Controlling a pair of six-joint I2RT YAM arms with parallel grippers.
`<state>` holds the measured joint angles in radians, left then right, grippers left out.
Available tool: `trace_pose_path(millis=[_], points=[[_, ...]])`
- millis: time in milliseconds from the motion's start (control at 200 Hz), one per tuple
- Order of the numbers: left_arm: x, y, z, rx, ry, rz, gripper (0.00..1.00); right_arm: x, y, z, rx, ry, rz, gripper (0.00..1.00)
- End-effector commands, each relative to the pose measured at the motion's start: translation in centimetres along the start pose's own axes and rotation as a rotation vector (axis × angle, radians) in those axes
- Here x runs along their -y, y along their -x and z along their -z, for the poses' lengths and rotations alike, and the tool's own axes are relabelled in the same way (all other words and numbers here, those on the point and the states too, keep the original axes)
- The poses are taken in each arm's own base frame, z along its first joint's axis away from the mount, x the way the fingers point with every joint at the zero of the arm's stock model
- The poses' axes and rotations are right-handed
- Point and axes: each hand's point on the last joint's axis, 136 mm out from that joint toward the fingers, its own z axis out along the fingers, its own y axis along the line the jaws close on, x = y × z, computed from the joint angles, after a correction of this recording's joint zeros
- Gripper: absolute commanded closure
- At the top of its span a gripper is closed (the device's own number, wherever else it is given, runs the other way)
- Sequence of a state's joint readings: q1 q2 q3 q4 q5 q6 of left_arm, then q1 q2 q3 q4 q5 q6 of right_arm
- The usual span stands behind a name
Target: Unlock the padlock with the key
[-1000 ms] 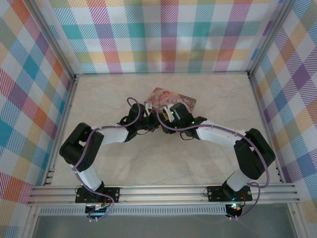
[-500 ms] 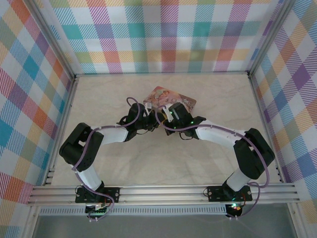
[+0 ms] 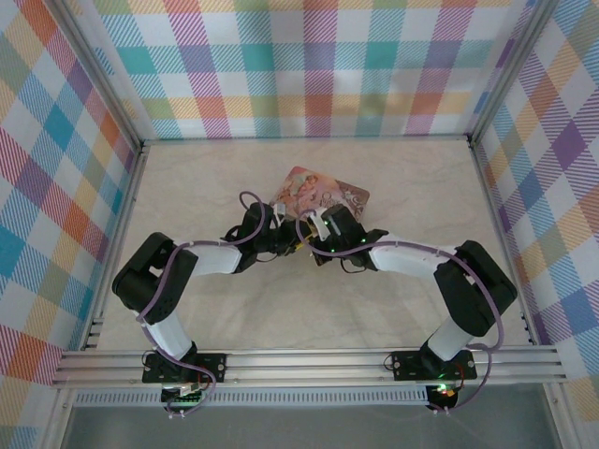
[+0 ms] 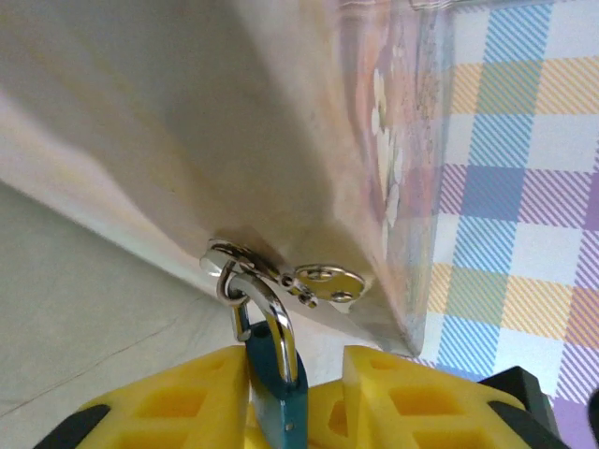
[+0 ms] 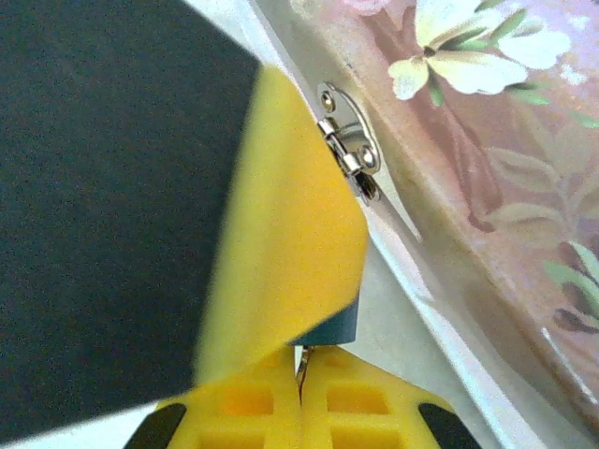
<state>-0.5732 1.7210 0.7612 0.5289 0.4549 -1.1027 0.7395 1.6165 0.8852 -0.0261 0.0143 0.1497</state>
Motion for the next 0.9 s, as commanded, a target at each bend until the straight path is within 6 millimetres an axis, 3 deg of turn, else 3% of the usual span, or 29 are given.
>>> trace_pose_path(millis=[0,95,345,680,895], points=[[0.8,0.3,0.2,0.020,-0.049,-0.045,0.63,-0.5,-1.2,-0.8,-0.019,0.035,-0.022,1.00],[-0.1,0.3,0.3,0.031,-0.025,-0.041,0.57,-0.4,-2.0,-1.1,-0.036,0.037,-0.026,1.00],[-1.3,1.4,2.3,0.093,0.019,-0.044,0.56,-0.3,-3.3,-1.3,-0.066,0.033,-0.013,1.00],[0.2,5.2,6.3,0.225,0.086,-0.131,0.54,-0.2,-3.5,-1.0,-0.076,0.026,0.014,1.00],[0.9,7.5,8.2,0.309,0.154,-0.202,0.44,-0.2,-3.7,-0.4,-0.080,0.027,0.039,1.00]])
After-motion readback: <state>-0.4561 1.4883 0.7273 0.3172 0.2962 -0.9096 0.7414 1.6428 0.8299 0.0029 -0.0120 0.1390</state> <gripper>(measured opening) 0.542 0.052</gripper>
